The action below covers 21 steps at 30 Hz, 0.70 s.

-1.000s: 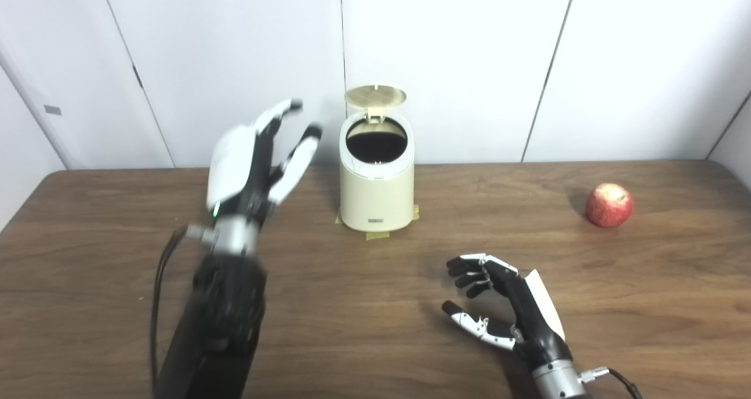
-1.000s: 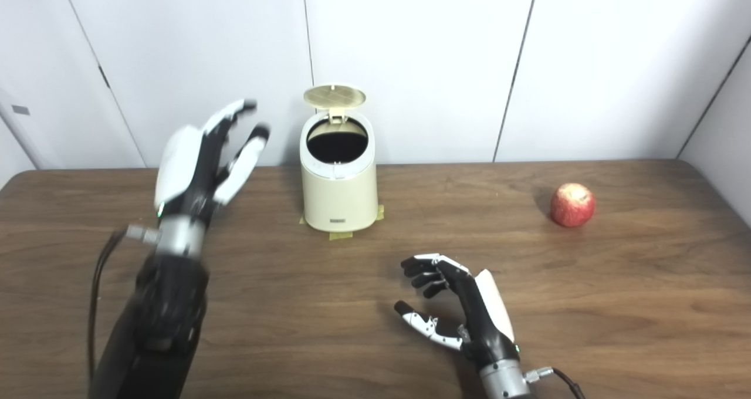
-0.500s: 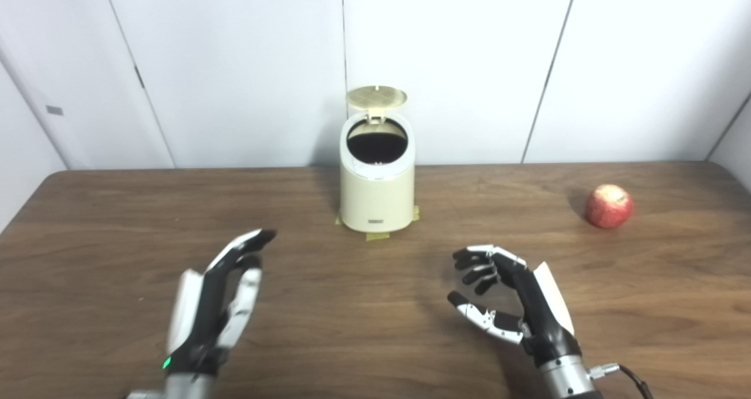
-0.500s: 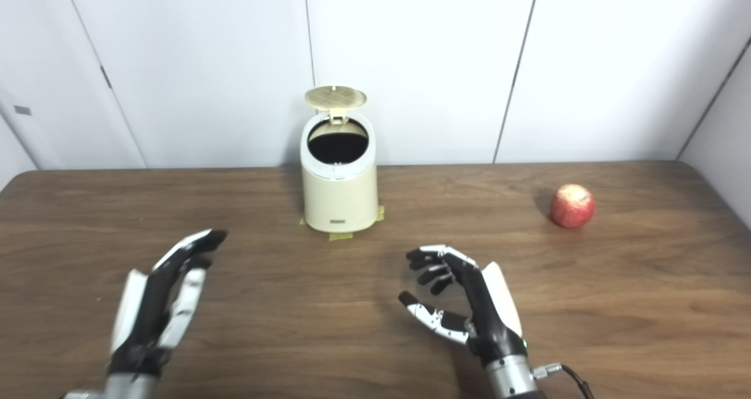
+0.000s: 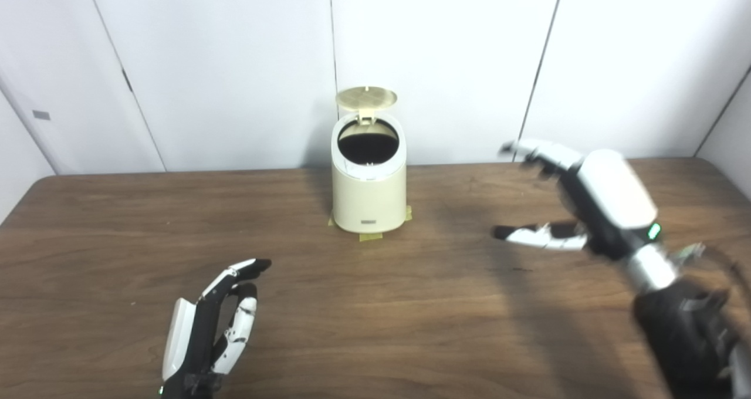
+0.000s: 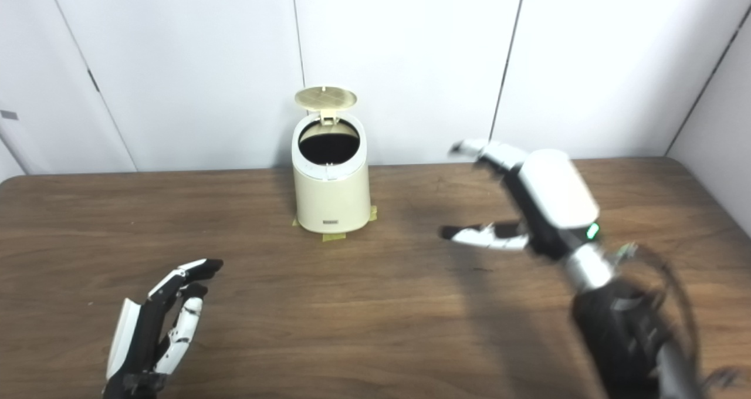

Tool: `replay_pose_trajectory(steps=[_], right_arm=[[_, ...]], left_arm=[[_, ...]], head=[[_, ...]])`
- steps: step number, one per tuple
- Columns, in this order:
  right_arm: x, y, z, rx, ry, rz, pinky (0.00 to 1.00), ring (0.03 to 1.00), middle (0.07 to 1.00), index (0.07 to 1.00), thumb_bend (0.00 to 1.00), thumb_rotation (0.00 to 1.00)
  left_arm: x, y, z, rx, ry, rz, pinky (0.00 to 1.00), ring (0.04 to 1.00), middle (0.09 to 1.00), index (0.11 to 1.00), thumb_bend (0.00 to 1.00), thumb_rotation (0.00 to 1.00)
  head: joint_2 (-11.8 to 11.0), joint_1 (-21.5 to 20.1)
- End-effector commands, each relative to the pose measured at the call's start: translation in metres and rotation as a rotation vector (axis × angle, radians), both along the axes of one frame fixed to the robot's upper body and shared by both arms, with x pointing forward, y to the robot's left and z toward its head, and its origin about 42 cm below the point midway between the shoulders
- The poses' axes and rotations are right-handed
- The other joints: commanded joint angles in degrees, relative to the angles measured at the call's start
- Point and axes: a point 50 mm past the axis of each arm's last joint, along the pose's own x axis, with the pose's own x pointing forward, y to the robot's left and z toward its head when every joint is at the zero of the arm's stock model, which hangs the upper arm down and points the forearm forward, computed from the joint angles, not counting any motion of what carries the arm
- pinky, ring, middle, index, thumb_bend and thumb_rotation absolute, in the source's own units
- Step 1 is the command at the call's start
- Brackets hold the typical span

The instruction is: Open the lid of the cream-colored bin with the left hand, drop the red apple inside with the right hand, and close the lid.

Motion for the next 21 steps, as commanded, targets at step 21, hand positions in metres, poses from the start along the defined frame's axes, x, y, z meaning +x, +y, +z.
replay_pose_trajectory(steps=[21], right_arm=[[0.129,-0.074,0.047,-0.349,0.397,-0.332,0.67,0.874,0.902,0.84,1.0,0.37]], left_arm=[[0.009,-0.011,0.009,0.003,-0.082,-0.014,0.66,0.756,0.758,0.739,0.16,0.85]], head=[[-0.28,0.48]])
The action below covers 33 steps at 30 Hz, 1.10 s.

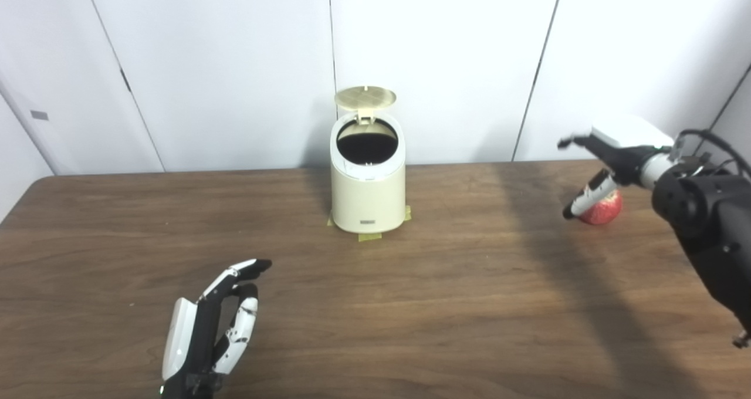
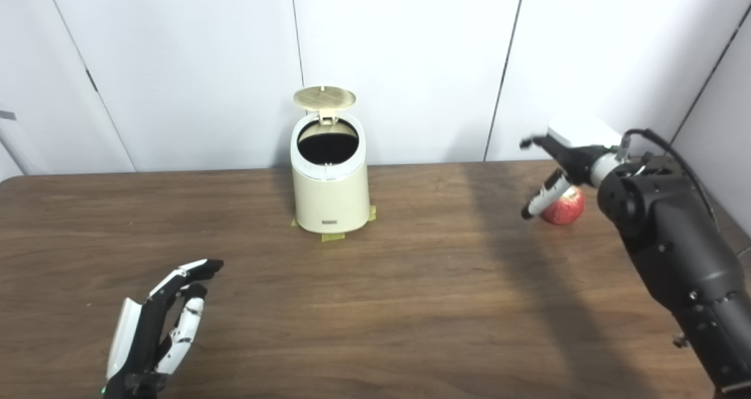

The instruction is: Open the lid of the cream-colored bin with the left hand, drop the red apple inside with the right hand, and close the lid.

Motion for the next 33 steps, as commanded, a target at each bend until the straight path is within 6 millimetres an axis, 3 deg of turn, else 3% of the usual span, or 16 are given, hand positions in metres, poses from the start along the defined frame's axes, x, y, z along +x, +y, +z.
replay_pose_trajectory(steps=[1,7,12,18,23,33], right_arm=[[0.014,-0.006,0.043,-0.038,-0.114,0.0,0.66,0.87,0.9,0.838,1.0,0.37],[0.029,-0.01,0.031,-0.027,-0.044,-0.024,0.66,0.881,0.906,0.83,1.0,0.38],[0.032,-0.008,0.02,-0.036,0.008,-0.052,0.68,0.882,0.921,0.834,1.0,0.31],[0.029,-0.019,0.0,-0.038,0.052,-0.055,0.68,0.869,0.91,0.831,0.99,0.29],[0.026,-0.017,-0.005,-0.027,0.098,-0.081,0.71,0.901,0.93,0.839,0.95,0.25],[0.021,-0.023,-0.015,0.003,0.135,-0.097,0.65,0.822,0.916,0.822,0.96,0.22]], left_arm=[[0.006,-0.008,0.009,-0.026,-0.072,-0.01,0.66,0.756,0.758,0.739,0.16,0.85],[0.007,-0.008,0.008,-0.021,-0.074,-0.004,0.66,0.755,0.757,0.738,0.16,0.85],[0.008,-0.008,0.008,-0.014,-0.084,-0.003,0.65,0.752,0.755,0.737,0.15,0.84],[0.006,-0.007,0.009,-0.023,-0.08,0.001,0.65,0.754,0.755,0.736,0.14,0.81],[0.005,-0.007,0.01,-0.02,-0.081,0.003,0.65,0.75,0.752,0.732,0.14,0.81],[0.004,-0.006,0.009,-0.021,-0.084,-0.002,0.65,0.753,0.753,0.733,0.13,0.79]], head=[[-0.02,-0.02],[-0.2,0.09],[-0.38,0.52],[-0.35,0.69],[-0.18,0.68],[-0.15,0.9]])
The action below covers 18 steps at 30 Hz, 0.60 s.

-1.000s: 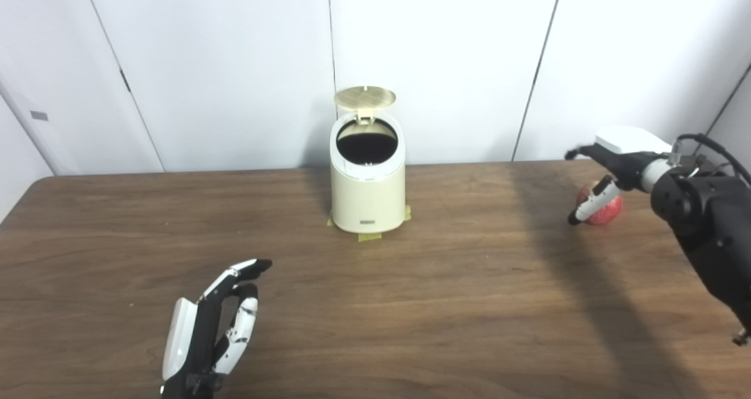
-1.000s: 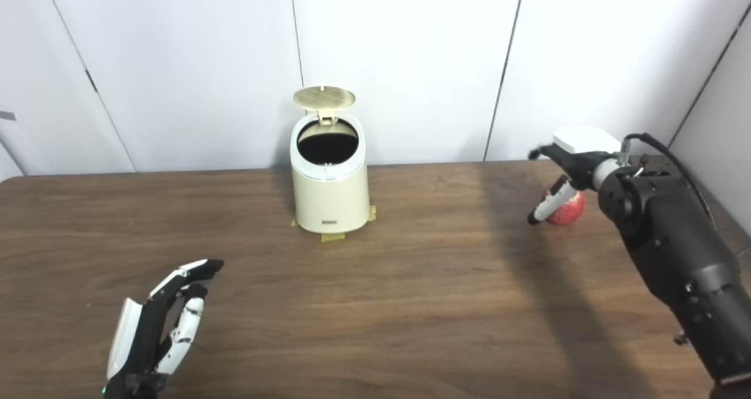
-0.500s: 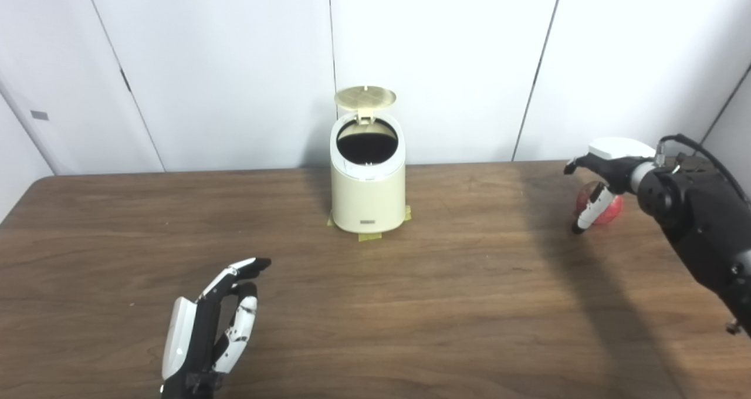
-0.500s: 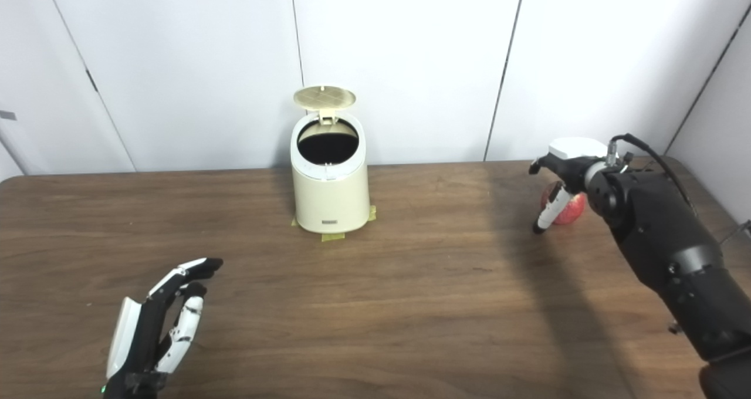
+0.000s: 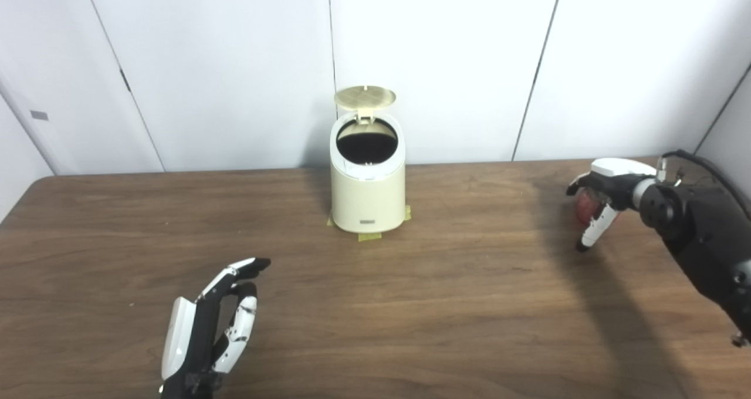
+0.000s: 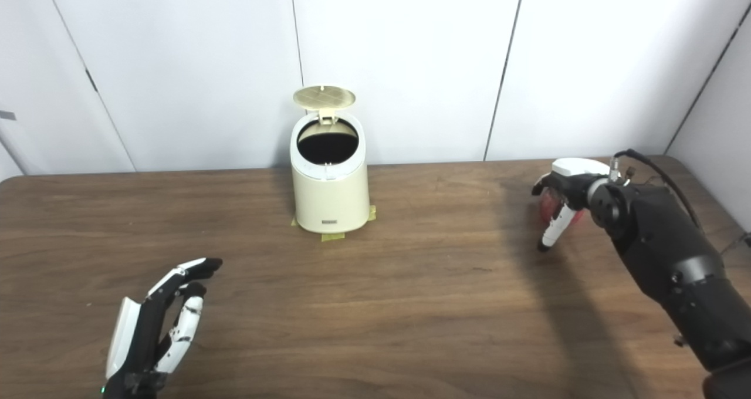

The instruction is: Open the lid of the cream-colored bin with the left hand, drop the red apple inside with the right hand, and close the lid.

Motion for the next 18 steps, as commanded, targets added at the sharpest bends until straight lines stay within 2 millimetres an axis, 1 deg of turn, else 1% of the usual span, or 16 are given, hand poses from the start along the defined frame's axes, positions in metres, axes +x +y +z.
replay_pose_trajectory(steps=[1,4,8,12,13,14,15,16,17,18], right_arm=[[0.005,-0.009,0.027,-0.03,-0.058,-0.013,0.64,0.816,0.911,0.818,0.94,0.2],[0.003,-0.011,0.024,-0.049,-0.066,0.0,0.63,0.806,0.9,0.808,0.92,0.19],[0.002,-0.011,0.022,-0.089,-0.093,0.023,0.59,0.76,0.874,0.786,0.9,0.16],[0.005,-0.011,0.018,-0.189,-0.119,0.045,0.53,0.668,0.804,0.743,0.85,0.13],[0.006,-0.011,0.017,-0.201,-0.123,0.051,0.48,0.608,0.743,0.689,0.83,0.09],[0.007,-0.011,0.017,-0.21,-0.128,0.052,0.44,0.558,0.681,0.593,0.68,0.11],[0.008,-0.011,0.015,-0.217,-0.142,0.039,0.41,0.517,0.601,0.54,0.61,0.06],[0.01,-0.011,0.014,-0.232,-0.149,0.013,0.39,0.482,0.559,0.511,0.57,0.03],[0.011,-0.011,0.013,-0.244,-0.158,0.0,0.36,0.443,0.52,0.506,0.54,0.01],[0.012,-0.011,0.012,-0.258,-0.167,0.002,0.34,0.419,0.495,0.523,0.53,0.01]], left_arm=[[0.004,-0.006,0.009,-0.023,-0.074,-0.007,0.65,0.751,0.751,0.732,0.13,0.79],[0.003,-0.006,0.009,-0.019,-0.073,-0.009,0.65,0.754,0.753,0.734,0.13,0.78],[0.003,-0.006,0.009,-0.021,-0.074,-0.014,0.66,0.756,0.755,0.734,0.13,0.78],[0.003,-0.007,0.009,-0.026,-0.075,-0.012,0.65,0.754,0.755,0.73,0.13,0.78],[0.003,-0.007,0.009,-0.028,-0.076,-0.012,0.65,0.753,0.754,0.729,0.13,0.78],[0.003,-0.007,0.01,-0.026,-0.077,-0.012,0.65,0.753,0.754,0.728,0.12,0.77],[0.003,-0.007,0.01,-0.022,-0.078,-0.01,0.65,0.753,0.753,0.729,0.12,0.76],[0.003,-0.007,0.01,-0.02,-0.078,-0.008,0.65,0.753,0.753,0.731,0.12,0.76],[0.003,-0.007,0.01,-0.02,-0.079,-0.006,0.65,0.753,0.753,0.734,0.12,0.76],[0.003,-0.007,0.009,-0.022,-0.079,-0.006,0.65,0.753,0.753,0.734,0.12,0.76]], head=[[0.02,-0.06],[-0.03,0.03],[-0.07,0.17],[-0.01,0.21],[0.02,0.16],[0.0,0.16],[0.0,0.16],[0.06,0.15],[0.07,0.1],[0.08,0.04]])
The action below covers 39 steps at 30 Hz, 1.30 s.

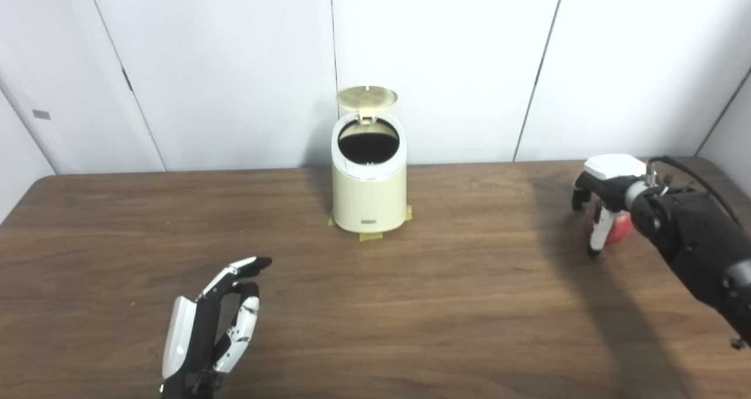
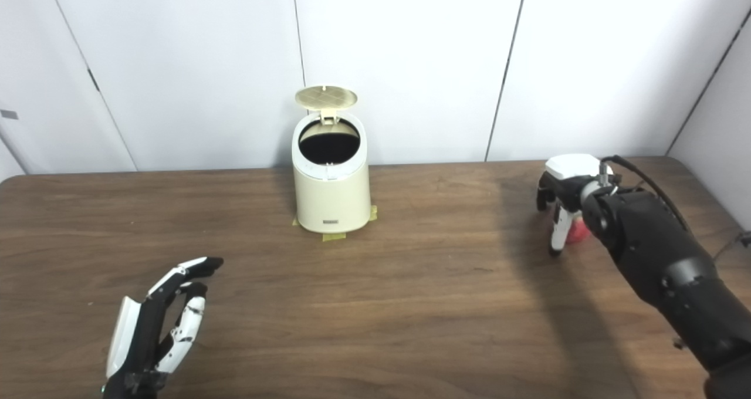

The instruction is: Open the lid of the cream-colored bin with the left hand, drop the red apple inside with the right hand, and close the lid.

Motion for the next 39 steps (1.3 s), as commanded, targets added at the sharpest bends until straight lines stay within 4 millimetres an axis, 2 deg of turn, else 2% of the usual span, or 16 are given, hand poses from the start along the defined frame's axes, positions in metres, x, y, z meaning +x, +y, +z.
replay_pose_trajectory(steps=[1,8,12,13,14,15,17,20,22,24,29,31,35,38,39], right_arm=[[0.007,-0.016,0.022,-0.088,-0.092,-0.048,0.33,0.404,0.479,0.537,0.52,0.0],[0.005,-0.012,0.024,-0.102,-0.105,-0.055,0.33,0.396,0.474,0.534,0.52,0.0],[0.004,-0.006,0.028,-0.112,-0.126,-0.056,0.4,0.444,0.481,0.499,0.52,0.0],[0.003,-0.005,0.029,-0.104,-0.133,-0.041,0.34,0.422,0.465,0.515,0.52,0.0],[0.003,-0.006,0.03,-0.103,-0.138,-0.021,0.29,0.42,0.487,0.5,0.52,0.0],[0.002,-0.005,0.031,-0.107,-0.139,-0.008,0.28,0.417,0.495,0.495,0.52,0.0],[0.002,-0.005,0.033,-0.109,-0.142,0.003,0.27,0.415,0.502,0.49,0.52,0.0],[0.001,-0.005,0.034,-0.08,-0.157,0.015,0.27,0.384,0.452,0.537,0.51,0.0],[0.0,-0.003,0.037,-0.095,-0.16,0.032,0.26,0.398,0.474,0.514,0.52,0.0],[-0.001,-0.002,0.04,-0.114,-0.173,0.064,0.24,0.376,0.447,0.53,0.51,0.0],[-0.008,0.011,0.057,-0.097,-0.216,0.093,0.22,0.411,0.497,0.489,0.52,0.0],[-0.013,0.018,0.066,-0.068,-0.24,0.119,0.26,0.381,0.462,0.52,0.52,0.0],[-0.022,0.033,0.083,-0.007,-0.282,0.148,0.24,0.355,0.441,0.525,0.51,0.0],[-0.03,0.044,0.099,0.003,-0.305,0.154,0.29,0.381,0.47,0.515,0.52,0.0],[-0.033,0.047,0.103,0.006,-0.311,0.162,0.34,0.416,0.488,0.497,0.52,0.0]], left_arm=[[0.003,-0.006,0.008,-0.024,-0.067,0.002,0.65,0.754,0.753,0.735,0.12,0.75],[0.005,-0.006,0.008,-0.018,-0.067,-0.001,0.65,0.751,0.752,0.732,0.12,0.75],[0.005,-0.006,0.008,-0.022,-0.067,-0.004,0.65,0.751,0.75,0.73,0.13,0.75],[0.005,-0.006,0.008,-0.022,-0.068,-0.004,0.65,0.75,0.75,0.728,0.13,0.76],[0.005,-0.006,0.008,-0.022,-0.067,-0.004,0.65,0.751,0.75,0.729,0.13,0.75],[0.005,-0.006,0.008,-0.022,-0.066,-0.004,0.65,0.752,0.751,0.73,0.13,0.75],[0.005,-0.007,0.008,-0.022,-0.066,-0.004,0.65,0.752,0.751,0.731,0.13,0.75],[0.005,-0.007,0.009,-0.021,-0.067,-0.004,0.65,0.752,0.75,0.73,0.12,0.75],[0.005,-0.007,0.008,-0.019,-0.069,-0.002,0.65,0.752,0.75,0.731,0.13,0.74],[0.005,-0.007,0.008,-0.019,-0.071,-0.003,0.65,0.752,0.751,0.732,0.13,0.74],[0.006,-0.006,0.009,-0.019,-0.074,0.002,0.65,0.749,0.751,0.731,0.13,0.73],[0.006,-0.006,0.009,-0.017,-0.075,0.001,0.64,0.748,0.751,0.732,0.14,0.73],[0.007,-0.006,0.008,-0.015,-0.08,-0.003,0.64,0.745,0.748,0.729,0.13,0.74],[0.008,-0.006,0.007,-0.01,-0.076,-0.001,0.64,0.747,0.748,0.731,0.13,0.74],[0.008,-0.007,0.007,-0.012,-0.074,0.001,0.64,0.748,0.748,0.731,0.14,0.74]], head=[[0.05,-0.1],[-0.09,-0.22],[-0.15,-0.3],[-0.15,-0.3],[-0.2,-0.29],[-0.2,-0.29],[-0.23,-0.33],[-0.22,-0.33],[-0.15,-0.41],[-0.13,-0.46],[0.02,-0.77],[0.02,-0.81],[-0.02,-1.08],[-0.02,-1.15],[-0.01,-1.16]])
